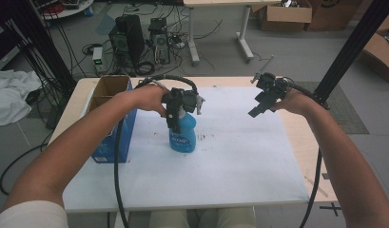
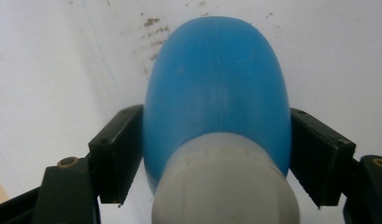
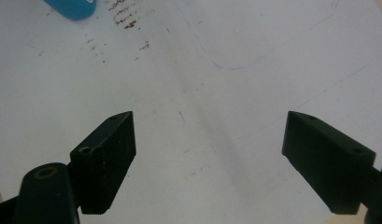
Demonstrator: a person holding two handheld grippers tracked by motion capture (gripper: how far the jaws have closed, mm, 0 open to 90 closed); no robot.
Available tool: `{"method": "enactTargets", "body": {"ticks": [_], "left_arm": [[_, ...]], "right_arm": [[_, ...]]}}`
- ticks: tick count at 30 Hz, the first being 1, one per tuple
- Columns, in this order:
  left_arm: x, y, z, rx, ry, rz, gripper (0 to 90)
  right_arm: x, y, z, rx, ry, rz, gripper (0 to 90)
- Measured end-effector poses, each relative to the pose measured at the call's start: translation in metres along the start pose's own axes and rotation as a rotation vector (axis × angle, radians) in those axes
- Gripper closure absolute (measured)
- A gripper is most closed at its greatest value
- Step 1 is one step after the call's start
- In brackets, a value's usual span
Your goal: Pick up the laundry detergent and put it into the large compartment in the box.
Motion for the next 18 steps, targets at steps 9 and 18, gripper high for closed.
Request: {"method": "enactTargets", "body": {"ticks": [9, 18], "left_arm": [[0.0004, -0.0019, -0.0013, -0.008, -0.001, 0.002, 29.6], [0.0003, -0.0028, -0.0025, -0.012, -0.005, 0.003, 33.3]], "right_arm": [[0.0007, 0.0013, 0.0005, 0.000, 0.005, 0.000, 17.9], [0.0009, 0.0036, -0.0002, 0.002, 0.007, -0.004, 18.0]]}}
Point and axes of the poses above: each handheld gripper's, and its own axes: z roughly forward along the jaws, y roughly out of its top, x roughly to its left, the point moved 1 cm from there along z, roughly forward along the jaws, and after that the axes turned 12 degrees about -z, right-handed, at the moved point
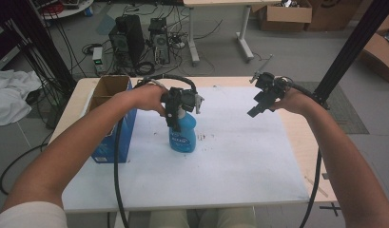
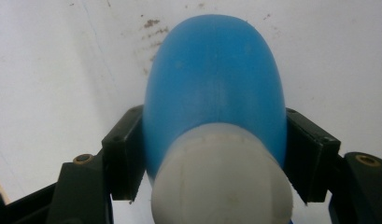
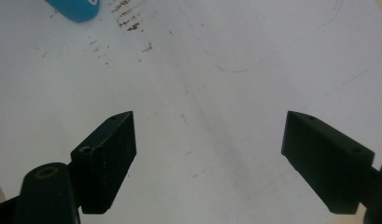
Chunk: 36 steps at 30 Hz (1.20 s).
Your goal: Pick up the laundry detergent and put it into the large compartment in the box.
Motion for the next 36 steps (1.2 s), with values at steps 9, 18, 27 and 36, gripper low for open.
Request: {"method": "enactTargets", "body": {"ticks": [9, 18, 27, 36], "left_arm": [[0.000, 0.000, -0.001, -0.001, 0.006, -0.002, 36.8], [0.001, 0.000, -0.001, -0.007, 0.000, -0.002, 37.8], [-0.006, 0.000, -0.016, -0.039, 0.008, -0.034, 38.1], [-0.016, -0.006, -0.071, -0.057, 0.071, -0.174, 38.2]], "right_arm": [[0.001, 0.002, 0.003, 0.005, 0.007, -0.005, 17.9], [-0.001, 0.005, 0.002, 0.000, 0.009, -0.009, 18.0], [0.001, 0.001, 0.002, 0.000, 0.012, -0.006, 18.0], [0.008, 0.001, -0.005, -0.012, 0.009, -0.019, 18.5]]}}
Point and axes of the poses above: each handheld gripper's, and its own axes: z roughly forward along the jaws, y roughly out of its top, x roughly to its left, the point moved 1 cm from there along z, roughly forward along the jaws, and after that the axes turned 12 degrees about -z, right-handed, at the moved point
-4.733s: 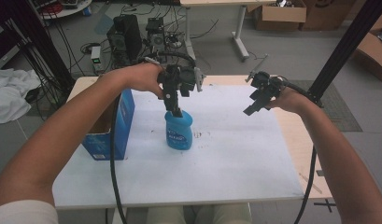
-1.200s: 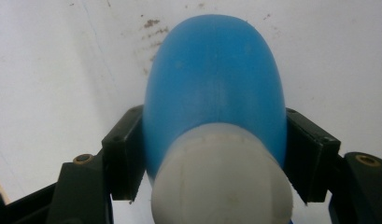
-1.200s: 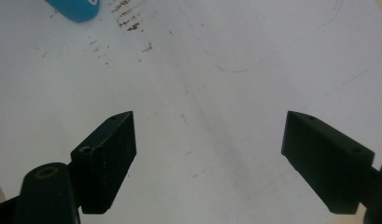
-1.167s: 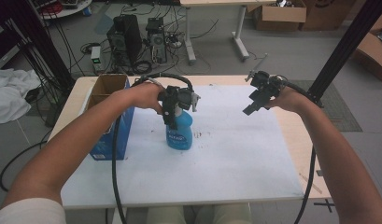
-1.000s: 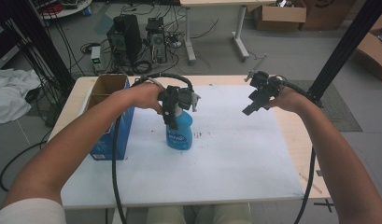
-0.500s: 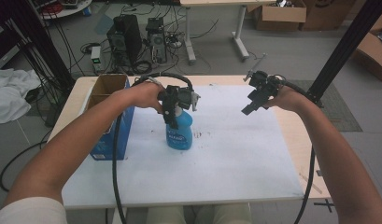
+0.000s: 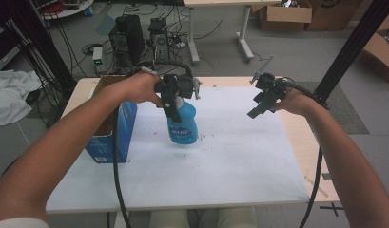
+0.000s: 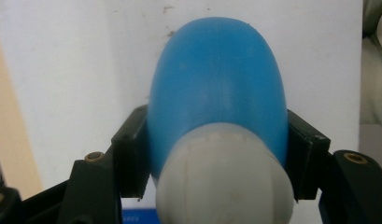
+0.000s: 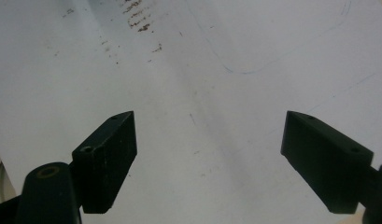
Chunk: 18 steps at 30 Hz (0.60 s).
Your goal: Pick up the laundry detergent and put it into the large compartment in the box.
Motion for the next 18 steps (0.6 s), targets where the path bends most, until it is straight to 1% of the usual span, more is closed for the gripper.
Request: {"method": "enactTargets", "body": {"ticks": [1, 2, 3, 4, 5, 6, 7, 8, 11, 12, 13, 14, 15, 16, 17, 18], "left_arm": [[-0.001, -0.001, -0.015, 0.008, 0.017, -0.046, 38.2], [-0.001, -0.001, -0.022, 0.016, 0.028, -0.070, 38.2], [-0.001, -0.001, -0.022, 0.016, 0.028, -0.070, 38.2], [-0.001, -0.003, -0.035, 0.020, 0.042, -0.121, 38.2], [-0.001, -0.004, -0.042, 0.019, 0.047, -0.148, 38.2], [-0.001, -0.004, -0.042, 0.019, 0.047, -0.148, 38.2], [-0.002, -0.007, -0.056, 0.010, 0.058, -0.183, 38.2], [-0.002, -0.007, -0.056, 0.010, 0.058, -0.183, 38.2], [-0.004, -0.012, -0.074, -0.011, 0.065, -0.238, 38.2], [-0.004, -0.015, -0.083, -0.011, 0.068, -0.281, 38.2], [-0.004, -0.015, -0.083, -0.011, 0.068, -0.281, 38.2], [-0.005, -0.017, -0.090, -0.028, 0.076, -0.339, 38.2], [-0.005, -0.019, -0.093, -0.031, 0.079, -0.365, 38.2], [-0.005, -0.019, -0.093, -0.031, 0.079, -0.365, 38.2], [-0.003, -0.021, -0.099, -0.025, 0.068, -0.440, 38.2], [-0.001, -0.023, -0.101, -0.029, 0.060, -0.478, 38.2]], "right_arm": [[0.002, 0.000, -0.002, -0.006, -0.001, -0.008, 18.5], [0.004, 0.001, -0.003, -0.008, -0.001, -0.011, 18.5], [0.005, 0.001, -0.004, -0.008, -0.001, -0.016, 18.6], [0.006, 0.002, -0.005, -0.010, 0.000, -0.020, 18.6], [0.008, 0.003, -0.005, -0.012, 0.001, -0.026, 18.6], [0.008, 0.003, -0.005, -0.012, 0.001, -0.026, 18.6], [0.011, 0.004, -0.007, -0.015, 0.002, -0.038, 18.6], [0.012, 0.005, -0.007, -0.015, 0.004, -0.046, 18.6], [0.016, 0.007, -0.009, -0.017, 0.006, -0.058, 18.6], [0.019, 0.008, -0.009, -0.018, 0.006, -0.063, 18.5], [0.019, 0.008, -0.009, -0.018, 0.006, -0.063, 18.5], [0.022, 0.008, -0.009, -0.015, 0.010, -0.069, 18.5], [0.024, 0.009, -0.009, -0.013, 0.011, -0.073, 18.5], [0.024, 0.009, -0.009, -0.013, 0.011, -0.073, 18.5], [0.027, 0.009, -0.009, -0.011, 0.010, -0.076, 18.5], [0.029, 0.008, -0.009, -0.012, 0.011, -0.079, 18.5]]}}
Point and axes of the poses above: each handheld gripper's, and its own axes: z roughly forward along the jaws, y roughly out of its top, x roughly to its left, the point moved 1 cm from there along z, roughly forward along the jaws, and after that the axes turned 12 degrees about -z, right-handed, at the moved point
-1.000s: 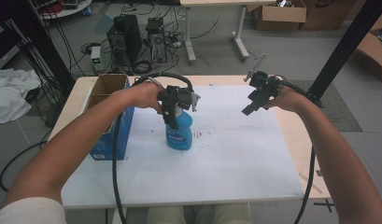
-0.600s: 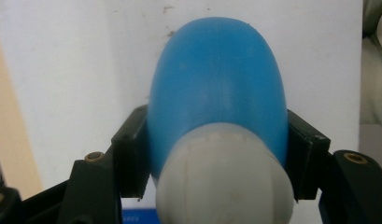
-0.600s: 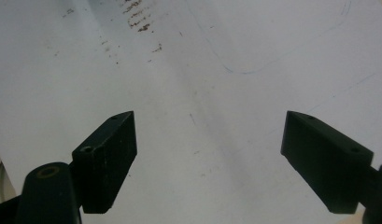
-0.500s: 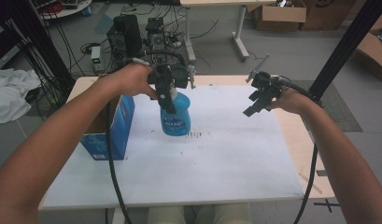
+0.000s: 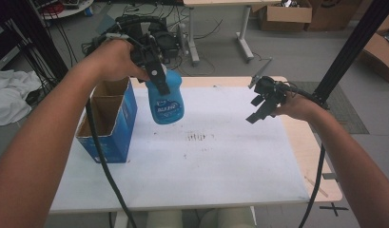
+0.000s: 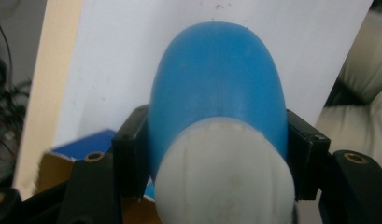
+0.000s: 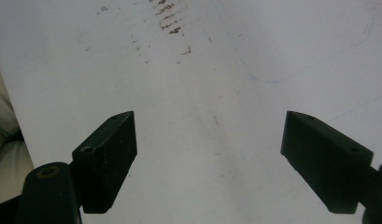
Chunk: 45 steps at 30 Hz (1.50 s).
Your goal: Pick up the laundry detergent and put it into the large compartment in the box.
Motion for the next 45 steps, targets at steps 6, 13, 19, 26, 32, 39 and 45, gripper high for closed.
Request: {"method": "enactTargets", "body": {"ticks": [6, 13, 19, 26, 32, 39, 45], "left_arm": [[0.006, -0.004, -0.008, 0.014, 0.023, -0.167, 38.2], [0.015, -0.009, -0.026, -0.018, 0.061, -0.366, 38.2], [0.017, -0.013, -0.042, -0.044, 0.099, -0.483, 38.2], [0.019, -0.020, -0.055, -0.076, 0.124, -0.627, 38.2], [0.021, -0.025, -0.070, -0.081, 0.145, -0.716, 38.2], [0.026, -0.036, -0.083, -0.114, 0.166, -0.823, 38.3], [0.035, -0.047, -0.085, -0.121, 0.196, -0.914, 38.2]], "right_arm": [[0.009, -0.004, -0.003, 0.015, -0.004, -0.013, 18.6], [0.009, -0.006, -0.011, 0.004, -0.014, -0.015, 18.8], [0.007, -0.003, -0.010, 0.000, -0.012, -0.028, 18.8], [0.006, 0.004, -0.009, -0.005, -0.008, -0.047, 18.8], [0.005, 0.007, -0.009, -0.009, -0.006, -0.058, 18.8], [0.004, 0.009, -0.006, -0.002, -0.005, -0.063, 18.8], [0.004, 0.010, -0.005, 0.001, -0.005, -0.065, 18.8]]}}
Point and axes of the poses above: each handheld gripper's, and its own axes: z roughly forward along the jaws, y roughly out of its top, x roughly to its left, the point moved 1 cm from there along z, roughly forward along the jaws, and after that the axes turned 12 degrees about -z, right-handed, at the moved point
